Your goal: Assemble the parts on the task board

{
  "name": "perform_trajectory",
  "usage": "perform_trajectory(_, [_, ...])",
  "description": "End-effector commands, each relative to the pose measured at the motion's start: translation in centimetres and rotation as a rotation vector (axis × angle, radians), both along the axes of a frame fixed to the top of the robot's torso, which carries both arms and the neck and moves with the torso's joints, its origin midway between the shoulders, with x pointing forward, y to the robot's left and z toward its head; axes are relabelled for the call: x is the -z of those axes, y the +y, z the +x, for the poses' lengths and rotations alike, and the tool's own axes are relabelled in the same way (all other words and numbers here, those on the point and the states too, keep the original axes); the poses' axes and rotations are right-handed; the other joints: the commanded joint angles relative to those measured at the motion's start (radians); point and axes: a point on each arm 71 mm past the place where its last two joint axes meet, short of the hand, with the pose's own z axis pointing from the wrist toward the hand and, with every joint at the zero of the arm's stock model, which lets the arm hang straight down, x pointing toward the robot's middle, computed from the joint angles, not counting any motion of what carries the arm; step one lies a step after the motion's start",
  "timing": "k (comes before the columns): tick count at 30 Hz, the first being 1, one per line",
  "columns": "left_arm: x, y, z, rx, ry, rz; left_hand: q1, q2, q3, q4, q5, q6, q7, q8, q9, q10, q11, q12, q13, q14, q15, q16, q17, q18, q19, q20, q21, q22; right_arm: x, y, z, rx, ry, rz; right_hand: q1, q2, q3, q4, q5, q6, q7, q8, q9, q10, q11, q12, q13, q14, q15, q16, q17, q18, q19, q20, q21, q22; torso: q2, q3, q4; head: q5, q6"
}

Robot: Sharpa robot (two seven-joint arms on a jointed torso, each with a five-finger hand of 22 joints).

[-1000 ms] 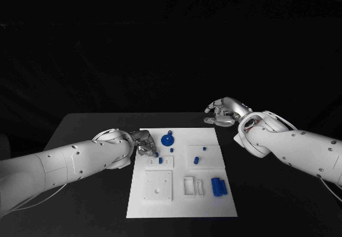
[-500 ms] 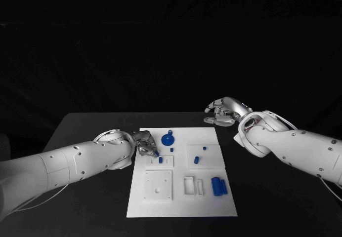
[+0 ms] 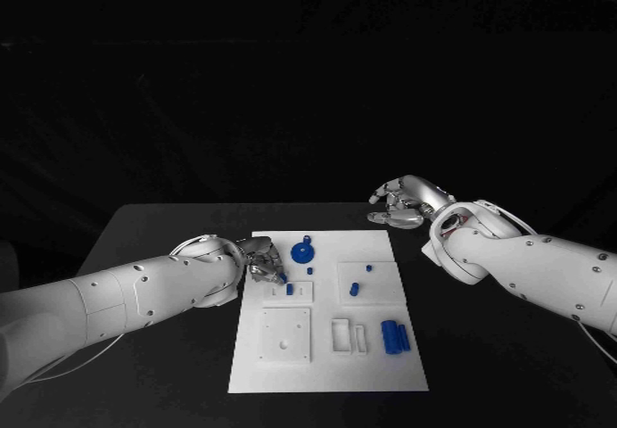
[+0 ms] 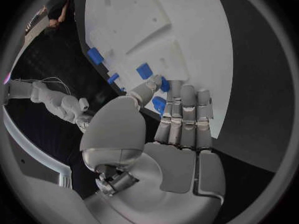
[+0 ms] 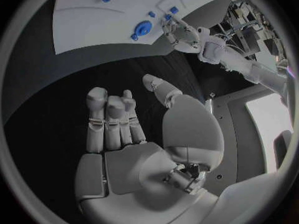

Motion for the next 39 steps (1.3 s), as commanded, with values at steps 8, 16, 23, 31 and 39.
perform_trajectory(8, [0.4, -0.2, -0.2, 0.015, 0.008, -0.027, 0.003, 0.038, 0.039, 0.022, -0.004, 0.062, -0.021, 0.035, 0.011, 0.037, -0.018, 0.011, -0.006, -0.001, -0.015, 0.006, 0.0, -0.003, -0.003, -0.053, -0.01, 0.007, 0.1, 0.1, 0.0, -0.016, 0.0, -0.012, 0.006, 0.008, 0.001, -0.002, -0.003, 0.001, 0.007, 0.002, -0.001, -0.006, 0.002, 0.004, -0.001, 0.0, -0.001, -0.003, 0.001, 0.068, -0.003, -0.006, -0.004, 0.017, 0.0, 0.0003, 0.0, 0.0, 0.001])
perform_trajectory(16, [0.4, 0.1, -0.3, 0.0, 0.018, -0.053, -0.003, 0.062, 0.061, 0.039, -0.004, 0.081, -0.03, 0.046, 0.013, 0.065, -0.025, 0.006, -0.016, 0.0, -0.021, 0.009, 0.0, -0.006, -0.003, -0.057, -0.011, 0.01, 0.1, 0.1, 0.0, -0.015, 0.0, -0.012, 0.007, 0.008, 0.002, -0.003, -0.004, 0.001, 0.007, 0.002, -0.002, -0.006, 0.002, 0.004, -0.002, 0.0, -0.001, -0.003, 0.001, 0.068, -0.003, -0.006, -0.005, 0.017, 0.0, 0.0003, 0.0001, 0.001, 0.002])
perform_trajectory(23, [0.4, 0.4, -0.3, -0.018, 0.035, -0.072, -0.004, 0.066, 0.065, 0.039, -0.004, 0.084, -0.032, 0.049, 0.014, 0.072, -0.027, 0.005, -0.019, 0.0, -0.022, 0.01, 0.0, -0.007, -0.002, -0.059, -0.011, 0.011, 0.1, 0.1, 0.0, -0.015, 0.001, -0.013, 0.007, 0.008, 0.002, -0.003, -0.004, 0.001, 0.007, 0.002, -0.002, -0.006, 0.002, 0.005, -0.002, 0.0, -0.001, -0.003, 0.001, 0.068, -0.003, -0.006, -0.005, 0.017, 0.0, 0.0004, 0.0, 0.002, 0.004])
perform_trajectory(31, [0.5, 0.4, -0.2, -0.024, 0.042, -0.077, -0.003, 0.064, 0.068, 0.035, -0.004, 0.085, -0.033, 0.05, 0.014, 0.076, -0.027, 0.003, -0.021, 0.0, -0.023, 0.011, 0.0, -0.007, -0.002, -0.061, -0.011, 0.012, 0.1, 0.1, 0.0, -0.016, 0.002, -0.013, 0.008, 0.009, 0.002, -0.004, -0.004, 0.001, 0.007, 0.002, -0.002, -0.006, 0.002, 0.005, -0.002, 0.0, -0.001, -0.003, 0.001, 0.068, -0.003, -0.006, -0.005, 0.017, 0.0, 0.0006, 0.0009, 0.002, 0.005])
perform_trajectory(39, [0.5, 1.3, -0.6, -0.075, 0.083, -0.145, -0.005, 0.065, 0.073, 0.033, 0.0, 0.092, -0.035, 0.055, 0.015, 0.088, -0.03, 0.005, -0.022, 0.002, -0.025, 0.013, 0.001, -0.009, 0.0, -0.062, -0.011, 0.013, 0.1, 0.0, 0.0, -0.014, 0.002, -0.013, 0.008, 0.009, 0.002, -0.004, -0.005, 0.001, 0.007, 0.002, -0.002, -0.007, 0.003, 0.005, -0.003, 0.0, -0.001, -0.003, 0.001, 0.068, -0.003, -0.006, -0.005, 0.017, 0.0, 0.0009, 0.0002, 0.003, 0.004])
